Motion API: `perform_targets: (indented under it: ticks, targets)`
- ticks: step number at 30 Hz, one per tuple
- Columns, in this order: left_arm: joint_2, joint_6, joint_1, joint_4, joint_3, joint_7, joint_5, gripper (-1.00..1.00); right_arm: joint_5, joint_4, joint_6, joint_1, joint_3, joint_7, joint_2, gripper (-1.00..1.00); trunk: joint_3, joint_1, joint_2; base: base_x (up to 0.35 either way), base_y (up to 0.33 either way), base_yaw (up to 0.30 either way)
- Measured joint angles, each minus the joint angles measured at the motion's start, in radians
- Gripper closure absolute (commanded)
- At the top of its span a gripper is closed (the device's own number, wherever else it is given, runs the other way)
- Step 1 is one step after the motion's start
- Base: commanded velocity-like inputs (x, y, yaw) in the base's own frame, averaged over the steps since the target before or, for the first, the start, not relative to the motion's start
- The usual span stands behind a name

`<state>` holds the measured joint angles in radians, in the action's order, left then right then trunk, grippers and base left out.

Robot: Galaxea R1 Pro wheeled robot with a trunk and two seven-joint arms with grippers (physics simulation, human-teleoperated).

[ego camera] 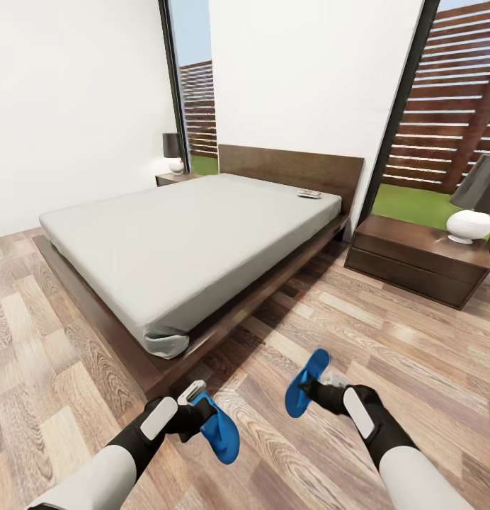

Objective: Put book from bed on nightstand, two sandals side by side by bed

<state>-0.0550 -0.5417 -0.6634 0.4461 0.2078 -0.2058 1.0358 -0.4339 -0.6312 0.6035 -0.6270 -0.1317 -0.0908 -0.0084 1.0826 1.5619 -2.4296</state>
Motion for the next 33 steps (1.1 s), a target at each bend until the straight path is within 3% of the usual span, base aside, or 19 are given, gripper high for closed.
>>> perform_targets:
  ticks: [6,10,13,14,16,17,19,23,26,33]
  targets:
    - [0.011,-0.073,0.000,0.019,0.002,-0.002,-0.001,1.00,0.099,-0.027,0.185,-0.019,0.049,0.005,0.000,1.00,0.000,0.000,0.000,0.000,0.000,0.000]
    - [0.024,-0.113,0.001,0.043,0.002,-0.002,-0.001,1.00,0.132,-0.029,0.327,-0.063,0.073,0.009,0.005,1.00,0.000,0.000,0.000,0.000,0.000,0.000]
    - [0.032,-0.150,0.000,0.053,0.003,-0.004,-0.002,1.00,0.170,-0.019,0.427,-0.124,0.159,0.017,0.016,1.00,0.000,0.000,0.000,0.000,0.000,0.000]
    - [0.033,-0.160,0.000,0.054,0.002,-0.004,-0.003,1.00,0.181,-0.017,0.434,-0.133,0.183,0.018,0.019,1.00,0.000,0.000,0.000,0.000,0.000,0.000]
    - [0.038,-0.202,0.001,0.058,0.002,-0.004,-0.005,1.00,0.205,-0.012,0.440,-0.166,0.276,0.020,0.033,1.00,0.000,0.000,0.000,0.000,0.000,0.000]
    - [0.041,-0.213,0.001,0.059,0.002,-0.004,-0.006,1.00,0.213,-0.011,0.440,-0.174,0.298,0.020,0.039,1.00,0.000,0.000,0.000,0.000,0.000,0.000]
    - [0.059,-0.242,0.001,0.060,0.001,-0.004,-0.009,1.00,0.220,0.001,0.440,-0.200,0.373,0.020,0.064,1.00,0.000,0.000,0.000,0.000,0.000,0.000]
    - [0.092,-0.268,0.001,0.075,-0.003,-0.004,-0.005,1.00,0.234,0.017,0.440,-0.217,0.492,0.021,0.084,1.00,0.000,0.000,0.000,0.000,0.000,0.000]
    - [0.105,-0.283,0.001,0.106,-0.005,-0.002,-0.001,1.00,0.240,0.021,0.440,-0.221,0.533,0.024,0.084,1.00,0.000,0.000,0.000,0.000,0.000,0.000]
    - [0.122,-0.308,0.001,0.129,-0.007,0.005,-0.001,1.00,0.239,0.025,0.440,-0.221,0.555,0.028,0.082,1.00,0.000,0.000,0.000,0.000,0.000,0.043]
